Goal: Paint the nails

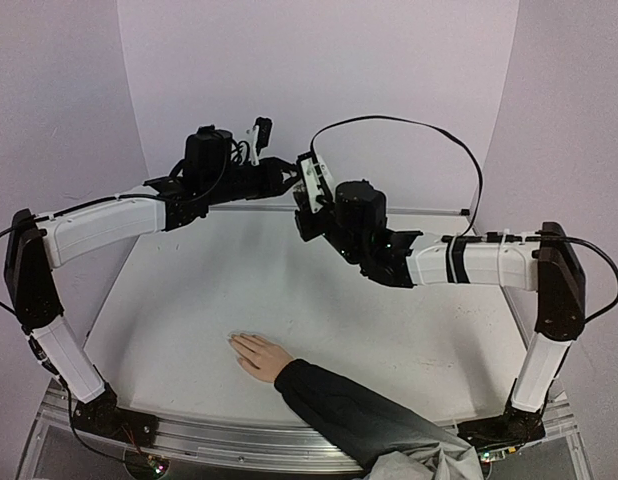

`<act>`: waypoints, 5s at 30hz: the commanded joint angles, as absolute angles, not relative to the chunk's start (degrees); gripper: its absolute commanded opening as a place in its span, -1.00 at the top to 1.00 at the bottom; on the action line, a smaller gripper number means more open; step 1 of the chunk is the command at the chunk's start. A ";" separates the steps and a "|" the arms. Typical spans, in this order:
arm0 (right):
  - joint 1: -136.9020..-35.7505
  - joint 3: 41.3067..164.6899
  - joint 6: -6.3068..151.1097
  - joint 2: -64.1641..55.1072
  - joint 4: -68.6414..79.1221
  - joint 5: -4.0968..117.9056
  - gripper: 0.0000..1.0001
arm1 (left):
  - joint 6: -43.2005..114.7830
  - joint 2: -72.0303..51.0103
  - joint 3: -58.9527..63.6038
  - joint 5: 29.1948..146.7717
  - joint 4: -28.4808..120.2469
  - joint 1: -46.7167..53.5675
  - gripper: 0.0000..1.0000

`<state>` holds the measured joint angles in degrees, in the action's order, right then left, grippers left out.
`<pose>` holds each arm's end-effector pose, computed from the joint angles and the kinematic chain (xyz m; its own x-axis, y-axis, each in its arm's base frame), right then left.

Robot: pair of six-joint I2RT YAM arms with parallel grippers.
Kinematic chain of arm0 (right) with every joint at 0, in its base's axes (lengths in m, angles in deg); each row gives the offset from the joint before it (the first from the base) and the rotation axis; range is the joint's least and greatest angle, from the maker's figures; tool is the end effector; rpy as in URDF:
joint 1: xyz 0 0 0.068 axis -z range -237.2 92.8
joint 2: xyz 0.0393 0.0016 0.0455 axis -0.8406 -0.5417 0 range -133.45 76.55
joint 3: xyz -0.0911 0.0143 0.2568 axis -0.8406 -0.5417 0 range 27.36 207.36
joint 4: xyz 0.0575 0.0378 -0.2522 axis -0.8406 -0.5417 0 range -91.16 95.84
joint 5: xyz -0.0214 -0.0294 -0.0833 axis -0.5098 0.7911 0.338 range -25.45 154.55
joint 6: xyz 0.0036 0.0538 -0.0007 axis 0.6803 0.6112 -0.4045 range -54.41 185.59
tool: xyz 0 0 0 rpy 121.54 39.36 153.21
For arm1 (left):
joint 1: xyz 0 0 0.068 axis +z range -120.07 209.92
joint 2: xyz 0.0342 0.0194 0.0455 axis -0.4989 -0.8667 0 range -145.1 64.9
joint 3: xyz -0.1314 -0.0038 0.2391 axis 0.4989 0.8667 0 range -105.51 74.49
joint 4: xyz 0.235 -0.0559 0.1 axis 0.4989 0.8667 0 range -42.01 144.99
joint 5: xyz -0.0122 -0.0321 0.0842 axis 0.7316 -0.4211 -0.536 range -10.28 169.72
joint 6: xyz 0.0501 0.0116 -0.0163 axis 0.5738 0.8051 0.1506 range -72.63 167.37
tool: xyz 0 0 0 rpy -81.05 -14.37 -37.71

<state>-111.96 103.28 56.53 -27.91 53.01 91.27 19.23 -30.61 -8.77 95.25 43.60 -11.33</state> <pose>0.2612 0.3420 0.3386 0.2582 0.1216 -0.9584 -0.4486 0.8937 -0.0075 0.2979 -0.2742 0.3682 -0.4843 -0.1797 -0.8563 0.6876 0.5269 -0.4995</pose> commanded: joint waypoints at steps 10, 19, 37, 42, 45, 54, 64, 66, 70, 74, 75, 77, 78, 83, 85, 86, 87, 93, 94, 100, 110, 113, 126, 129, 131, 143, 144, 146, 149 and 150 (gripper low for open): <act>-98.88 99.83 65.77 -14.02 46.21 38.07 1.00 | 23.54 -21.70 -10.27 113.33 47.64 -10.65 -0.52; -91.83 103.64 78.94 -14.40 47.89 -5.68 1.00 | 17.96 -22.34 -6.47 136.17 27.50 -9.71 -0.44; -91.84 103.87 88.07 -16.47 58.34 -7.23 1.00 | 16.70 -28.96 -11.34 139.61 17.93 -14.37 0.43; -91.87 103.23 86.79 -16.69 58.10 -4.00 1.00 | 16.24 -29.54 -10.96 134.78 17.91 -14.46 0.94; -91.84 102.35 82.37 -16.15 54.79 3.92 1.00 | 18.10 -28.40 -8.63 127.16 19.02 -14.74 1.00; -93.49 97.43 69.39 -15.01 50.34 70.62 1.00 | 24.81 -28.33 -15.97 60.16 55.94 -24.81 1.00; -93.27 96.80 68.70 -15.07 53.05 56.15 1.00 | 24.05 -28.12 -18.67 76.14 56.16 -23.11 0.10; -92.88 96.02 68.55 -13.80 52.96 49.86 1.00 | 23.35 -26.05 -17.45 85.84 55.97 -20.57 -0.42; -92.71 93.44 68.71 -10.53 52.84 37.41 1.00 | 23.54 -21.98 -12.33 106.65 49.43 -14.76 -0.75; -92.46 94.25 71.44 -9.50 51.51 24.12 1.00 | 24.26 -17.96 -5.34 122.01 36.54 -11.43 -0.82; -92.49 94.70 72.40 -9.54 51.37 20.42 1.00 | 24.77 -17.89 -4.93 126.60 34.65 -11.36 -0.82; -92.44 95.85 74.60 -9.90 51.60 13.92 1.00 | 24.61 -19.12 -5.57 133.49 31.88 -11.30 -0.82; -92.44 96.50 75.95 -10.30 51.89 11.05 1.00 | 23.34 -20.20 -6.75 135.78 31.01 -11.30 -0.81; -92.44 99.11 82.16 -12.61 55.69 2.94 1.00 | 17.17 -25.38 -10.44 143.24 24.02 -11.59 -0.70; -92.47 99.32 83.21 -13.07 56.77 1.96 1.00 | 16.29 -26.34 -11.04 143.90 21.90 -11.97 -0.62; -92.45 99.45 83.84 -13.36 57.33 1.44 1.00 | 16.20 -26.81 -11.49 143.98 21.60 -12.26 -0.57; -92.47 99.57 84.78 -13.68 58.08 0.73 1.00 | 16.05 -27.53 -11.92 143.97 21.35 -12.46 -0.53; -92.44 99.61 86.92 -14.59 60.97 -1.09 1.00 | 14.83 -29.39 -13.91 142.28 20.45 -12.97 -0.28; -92.44 99.52 87.01 -14.51 61.13 -1.24 1.00 | 15.04 -29.17 -13.58 141.33 20.31 -12.99 -0.29; -92.44 99.01 87.16 -13.87 61.74 -1.79 1.00 | 14.48 -28.63 -11.77 134.47 20.32 -12.33 -0.49; -92.44 98.82 87.11 -14.47 61.73 -1.29 1.00 | 14.12 -28.66 -10.97 133.47 20.27 -12.32 -0.40; -92.45 99.41 87.27 -14.88 61.74 -1.19 1.00 | 14.92 -28.97 -11.86 136.32 20.28 -13.06 -0.19; -92.49 100.33 87.32 -15.47 61.67 -0.43 1.00 | 14.68 -31.02 -13.33 136.34 20.35 -13.41 0.63; -92.51 99.87 86.03 -15.11 61.14 3.60 1.00 | 16.62 -30.27 -12.45 132.99 21.89 -13.41 0.92; -92.47 99.52 82.37 -14.19 57.26 12.03 1.00 | 21.24 -28.82 -11.84 126.10 27.45 -13.88 1.00; -104.48 102.09 58.07 -19.68 56.02 92.24 1.00 | 25.88 -29.12 -16.23 84.01 47.63 -20.27 0.97; -104.48 101.84 58.17 -19.38 56.02 88.97 1.00 | 25.89 -29.08 -16.29 85.15 47.64 -20.26 0.89; -104.22 100.43 58.29 -18.02 56.29 82.39 1.00 | 26.06 -28.65 -16.32 90.06 47.64 -19.40 0.48; -102.80 98.37 59.34 -15.44 54.77 66.94 1.00 | 23.84 -27.29 -15.89 100.93 47.64 -16.11 -0.20; -101.90 98.08 60.07 -14.61 53.28 60.77 1.00 | 23.19 -26.62 -15.61 104.26 47.64 -14.95 -0.31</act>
<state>-105.71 98.13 59.63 -19.52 50.72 74.68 25.66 -30.32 -13.25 89.24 46.95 -17.52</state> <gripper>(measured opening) 0.209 0.543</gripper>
